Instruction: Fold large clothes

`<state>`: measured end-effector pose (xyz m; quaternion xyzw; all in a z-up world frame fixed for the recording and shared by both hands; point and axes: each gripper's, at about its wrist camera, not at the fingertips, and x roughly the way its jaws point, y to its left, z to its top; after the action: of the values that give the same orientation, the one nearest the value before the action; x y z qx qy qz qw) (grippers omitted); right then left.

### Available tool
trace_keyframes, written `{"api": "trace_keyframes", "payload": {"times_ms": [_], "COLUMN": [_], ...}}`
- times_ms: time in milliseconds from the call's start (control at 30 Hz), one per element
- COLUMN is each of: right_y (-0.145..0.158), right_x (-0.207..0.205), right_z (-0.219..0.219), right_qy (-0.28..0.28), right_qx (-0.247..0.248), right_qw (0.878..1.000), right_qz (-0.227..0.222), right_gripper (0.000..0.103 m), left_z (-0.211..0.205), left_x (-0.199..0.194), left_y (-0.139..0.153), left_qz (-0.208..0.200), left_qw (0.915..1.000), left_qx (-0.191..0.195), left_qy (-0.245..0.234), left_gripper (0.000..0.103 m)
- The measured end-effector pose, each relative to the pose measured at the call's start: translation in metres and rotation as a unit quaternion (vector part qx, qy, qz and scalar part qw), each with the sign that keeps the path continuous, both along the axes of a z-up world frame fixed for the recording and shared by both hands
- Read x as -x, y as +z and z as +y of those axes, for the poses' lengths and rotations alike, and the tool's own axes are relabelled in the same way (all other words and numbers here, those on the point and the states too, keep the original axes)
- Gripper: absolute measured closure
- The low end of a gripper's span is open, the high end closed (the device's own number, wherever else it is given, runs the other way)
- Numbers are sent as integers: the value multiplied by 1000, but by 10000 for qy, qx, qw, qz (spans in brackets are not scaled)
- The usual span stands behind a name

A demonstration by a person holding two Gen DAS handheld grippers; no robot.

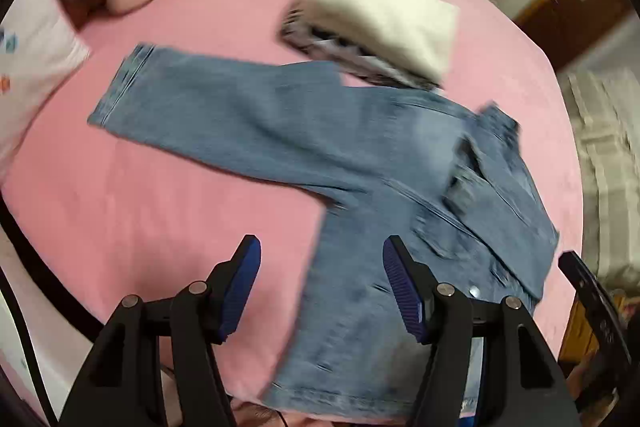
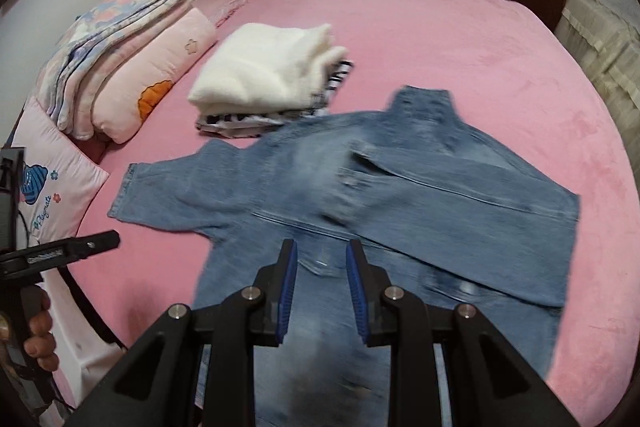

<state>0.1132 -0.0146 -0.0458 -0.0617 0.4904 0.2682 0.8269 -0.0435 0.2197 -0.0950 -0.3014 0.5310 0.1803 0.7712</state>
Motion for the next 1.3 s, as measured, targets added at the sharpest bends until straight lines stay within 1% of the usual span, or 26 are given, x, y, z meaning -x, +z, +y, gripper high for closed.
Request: {"api": "trace_keyframes", "payload": {"times_ms": [100,200,300,367,467,567,700,767,800,900,933,967,1033,1067,1167,1267,1300], "right_y": [-15,-31,-44,-49,-54,-59,-67,-72,-74,-82,-84,-87,-90,-91,-91,-90,-89], "right_x": [7,11,14,17,18,17,12,10,9,5,4,1,-1,-2,-4,-6,-7], "right_z": [53,95,127,143,156,161,158,155,154,152,151,150,149,148,144,133,129], "right_qy": [241,376,468,549,637,662,575,472,432,291,257,191,105,74,6,-101,-140], "right_qx": [85,122,125,148,203,278,397,462,478,555,568,570,550,538,534,477,459], "right_qw": [9997,9992,9984,9979,9973,9969,9968,9969,9969,9967,9966,9964,9963,9962,9962,9962,9962], "right_qz": [-15,112,277,296,310,330,381,432,455,523,544,594,659,678,692,715,725], "right_gripper": [78,78,78,78,78,78,78,78,78,78,78,78,78,78,78,78,78], "left_z": [50,101,146,172,205,225,241,244,245,250,250,249,251,252,245,225,210], "left_x": [10,23,33,40,46,48,47,42,40,29,24,18,12,9,2,-5,-11], "left_y": [-28,-57,-82,-102,-138,-164,-188,-194,-194,-193,-192,-190,-187,-184,-158,-106,-79], "left_qz": [-71,-252,-395,-359,-243,-213,-255,-275,-272,-264,-283,-314,-270,-264,-294,-673,-879], "left_qw": [9986,9924,9818,9744,9627,9523,9396,9368,9374,9440,9471,9503,9528,9537,9631,9753,9802], "left_qx": [308,600,817,882,1102,1303,1516,1549,1547,1507,1501,1521,1559,1563,1253,778,550], "left_qy": [433,1040,1668,2034,2459,2751,3058,3124,3109,2924,2822,2697,2592,2557,2365,1952,1690], "left_gripper": [41,41,41,41,41,41,41,41,41,43,56,76,91,94,95,96,96]}}
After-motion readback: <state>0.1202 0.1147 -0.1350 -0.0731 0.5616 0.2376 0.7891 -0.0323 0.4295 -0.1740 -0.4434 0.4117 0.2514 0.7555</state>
